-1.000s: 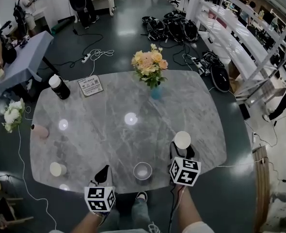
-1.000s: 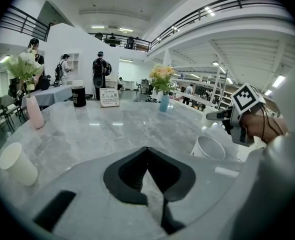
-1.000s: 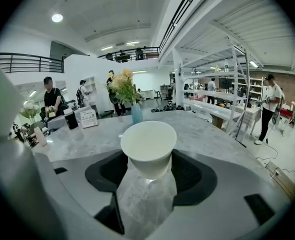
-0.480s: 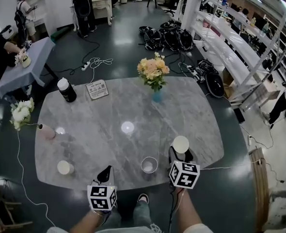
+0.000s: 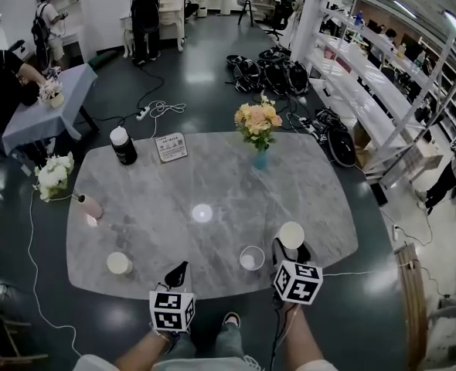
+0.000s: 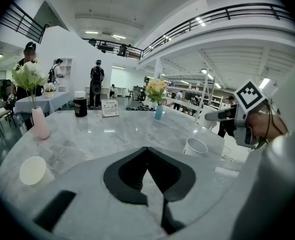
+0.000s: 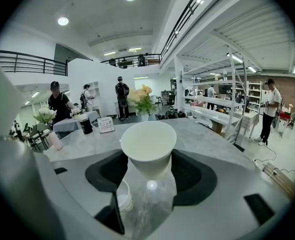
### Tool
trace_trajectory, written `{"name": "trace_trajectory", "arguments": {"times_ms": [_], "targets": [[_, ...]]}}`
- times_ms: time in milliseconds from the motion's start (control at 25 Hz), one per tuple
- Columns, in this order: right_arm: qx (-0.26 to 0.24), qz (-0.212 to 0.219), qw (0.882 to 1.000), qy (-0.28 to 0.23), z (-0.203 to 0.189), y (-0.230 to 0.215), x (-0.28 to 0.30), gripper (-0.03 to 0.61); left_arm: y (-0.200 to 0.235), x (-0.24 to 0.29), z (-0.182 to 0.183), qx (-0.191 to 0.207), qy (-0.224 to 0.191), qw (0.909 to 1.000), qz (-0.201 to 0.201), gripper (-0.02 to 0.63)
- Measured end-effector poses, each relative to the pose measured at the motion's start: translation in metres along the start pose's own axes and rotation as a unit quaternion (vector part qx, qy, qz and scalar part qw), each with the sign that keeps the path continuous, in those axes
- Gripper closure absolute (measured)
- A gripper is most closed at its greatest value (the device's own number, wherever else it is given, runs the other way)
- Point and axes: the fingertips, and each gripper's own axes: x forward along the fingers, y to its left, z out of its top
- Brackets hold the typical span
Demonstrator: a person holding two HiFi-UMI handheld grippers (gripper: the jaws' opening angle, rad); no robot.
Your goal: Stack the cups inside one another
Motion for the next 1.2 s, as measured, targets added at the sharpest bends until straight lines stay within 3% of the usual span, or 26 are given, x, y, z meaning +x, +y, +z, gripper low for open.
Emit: {"name": "trace_trajectory", "arguments": {"times_ms": [600,1200], "targets": [[-0.007,0.038,0.999,-0.002,-0.017,0.069,-0.032,0.328,0.023,-0.043,-0.002,-0.003,-0.017,0.9998,0.001,0.617],[-0.016,0.058,0.998,0.033,-0.055,0.088,-0.017,0.328,0.033,-0.049,-0.031,-0.016,0.009,0.9996,0.021,0.617]]}}
